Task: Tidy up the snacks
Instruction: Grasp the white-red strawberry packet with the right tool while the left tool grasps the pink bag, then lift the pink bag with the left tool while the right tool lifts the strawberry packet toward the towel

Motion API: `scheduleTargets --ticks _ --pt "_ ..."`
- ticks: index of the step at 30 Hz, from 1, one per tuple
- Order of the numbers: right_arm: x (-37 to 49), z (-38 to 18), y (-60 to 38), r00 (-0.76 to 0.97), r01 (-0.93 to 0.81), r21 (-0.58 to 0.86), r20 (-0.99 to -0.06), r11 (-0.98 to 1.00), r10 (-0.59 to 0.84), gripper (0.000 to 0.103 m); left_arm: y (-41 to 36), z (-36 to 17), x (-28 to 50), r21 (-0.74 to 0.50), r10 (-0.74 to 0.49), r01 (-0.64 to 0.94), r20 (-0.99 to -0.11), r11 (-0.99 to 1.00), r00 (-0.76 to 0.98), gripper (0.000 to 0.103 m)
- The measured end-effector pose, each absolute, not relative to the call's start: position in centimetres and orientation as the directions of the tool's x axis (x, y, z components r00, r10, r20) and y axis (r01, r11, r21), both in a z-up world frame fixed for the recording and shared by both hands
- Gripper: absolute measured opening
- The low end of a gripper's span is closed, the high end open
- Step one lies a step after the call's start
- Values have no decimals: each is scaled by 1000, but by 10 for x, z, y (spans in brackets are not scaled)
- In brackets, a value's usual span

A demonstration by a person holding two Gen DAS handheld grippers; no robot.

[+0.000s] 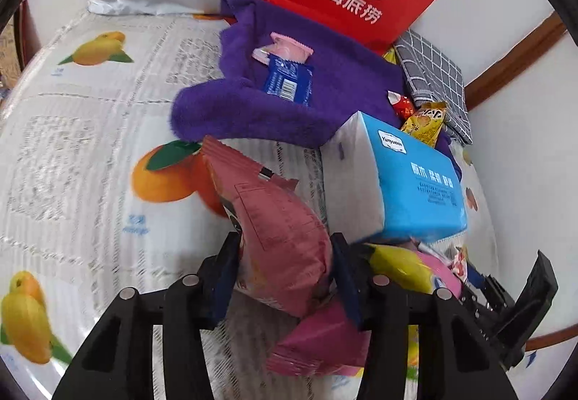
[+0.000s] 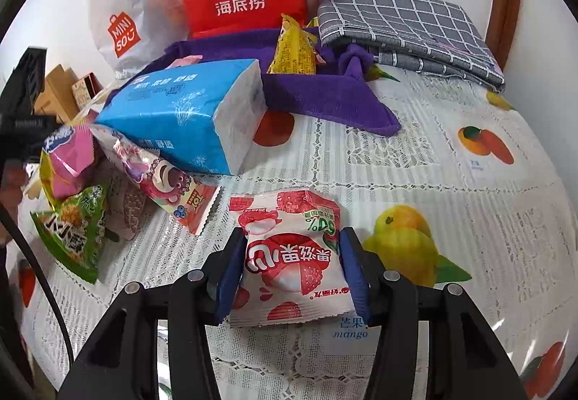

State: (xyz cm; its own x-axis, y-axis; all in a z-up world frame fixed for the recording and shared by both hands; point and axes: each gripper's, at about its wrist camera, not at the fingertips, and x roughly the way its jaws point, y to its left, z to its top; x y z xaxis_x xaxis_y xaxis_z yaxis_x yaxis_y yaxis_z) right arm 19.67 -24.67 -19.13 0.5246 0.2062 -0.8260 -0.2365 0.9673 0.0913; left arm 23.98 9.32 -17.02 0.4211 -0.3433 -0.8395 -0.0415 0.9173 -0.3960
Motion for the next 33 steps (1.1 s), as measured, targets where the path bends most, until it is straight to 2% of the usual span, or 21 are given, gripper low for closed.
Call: scheduleTargets --ticks 10,13,17,20,25,33 --pt "196 -193 -245 526 -240 80 -827 968 199 53 122 -161 182 -402 -345 -47 -835 914 429 46" --pt "196 -193 -244 525 -242 73 -829 968 194 54 122 -166 176 -361 -306 -53 -853 931 424 47" --pt "198 -193 -243 525 -245 63 -830 967 187 54 122 -167 183 -346 -283 -61 -846 936 452 59" --pt "198 -192 -243 523 -245 69 -830 967 192 54 123 -170 191 -360 -285 -78 -838 930 465 60" --pt "198 -192 -243 523 -246 70 -830 967 193 55 124 -176 187 -362 -278 -97 -838 927 470 44" --pt "199 -193 -244 523 -247 73 -829 966 196 55 119 -159 165 -348 -267 -71 -820 935 506 42"
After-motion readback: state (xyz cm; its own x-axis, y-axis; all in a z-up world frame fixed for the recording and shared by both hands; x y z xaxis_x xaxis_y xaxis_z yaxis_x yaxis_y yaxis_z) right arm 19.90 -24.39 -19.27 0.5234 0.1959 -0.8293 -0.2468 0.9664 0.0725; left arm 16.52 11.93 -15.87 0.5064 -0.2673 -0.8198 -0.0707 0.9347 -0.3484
